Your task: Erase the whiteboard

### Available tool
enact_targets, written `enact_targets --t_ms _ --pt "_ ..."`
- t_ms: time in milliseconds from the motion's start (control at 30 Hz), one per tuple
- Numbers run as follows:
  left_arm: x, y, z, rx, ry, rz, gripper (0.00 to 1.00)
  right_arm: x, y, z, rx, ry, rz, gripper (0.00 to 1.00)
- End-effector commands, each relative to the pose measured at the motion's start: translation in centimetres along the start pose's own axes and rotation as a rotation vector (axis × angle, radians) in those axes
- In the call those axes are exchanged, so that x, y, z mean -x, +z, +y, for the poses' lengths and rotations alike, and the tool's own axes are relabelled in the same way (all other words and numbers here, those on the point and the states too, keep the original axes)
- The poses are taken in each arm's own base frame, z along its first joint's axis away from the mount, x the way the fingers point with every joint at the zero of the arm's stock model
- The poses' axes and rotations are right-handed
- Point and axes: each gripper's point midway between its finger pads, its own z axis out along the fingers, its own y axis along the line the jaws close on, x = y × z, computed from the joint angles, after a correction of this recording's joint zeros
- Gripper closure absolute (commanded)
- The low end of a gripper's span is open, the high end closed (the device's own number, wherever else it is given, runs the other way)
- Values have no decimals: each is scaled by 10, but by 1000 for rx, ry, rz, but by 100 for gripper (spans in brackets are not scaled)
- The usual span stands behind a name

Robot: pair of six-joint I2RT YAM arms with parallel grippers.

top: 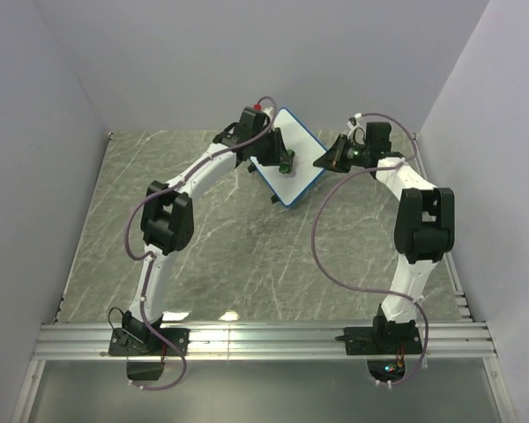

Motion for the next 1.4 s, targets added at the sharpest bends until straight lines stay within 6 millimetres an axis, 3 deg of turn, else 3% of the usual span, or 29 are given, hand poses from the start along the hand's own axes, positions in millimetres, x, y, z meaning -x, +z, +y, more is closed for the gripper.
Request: enact_targets --t_ms 0,167,267,500,667,700,900,1033,1067,1367 --pt "-4 -14 -43 -103 84 -9 100 -69 2 -17 -104 59 138 100" --pt "-35 -5 -60 -117 122 37 100 -120 16 -5 -104 21 226 100" --pt "-49 8 -59 -118 110 71 100 -137 23 -6 -112 22 271 100" --pt "-35 22 -43 -89 79 47 100 -161 24 1 -111 21 313 100" --pt "-29 30 -3 -17 -6 62 100 -162 15 2 -128 -4 327 100" --pt "-31 33 14 14 -29 77 100 -162 15 3 -129 -4 327 100" --pt "-57 39 65 105 -89 128 100 -152 15 10 -124 -9 316 100" --pt "-78 39 82 151 -90 181 100 -147 17 13 -122 -6 312 100" --pt "-92 38 90 167 -95 210 100 -144 18 15 -120 -7 308 100" --pt "-130 10 103 189 -111 246 100 -133 24 16 -123 19 276 100"
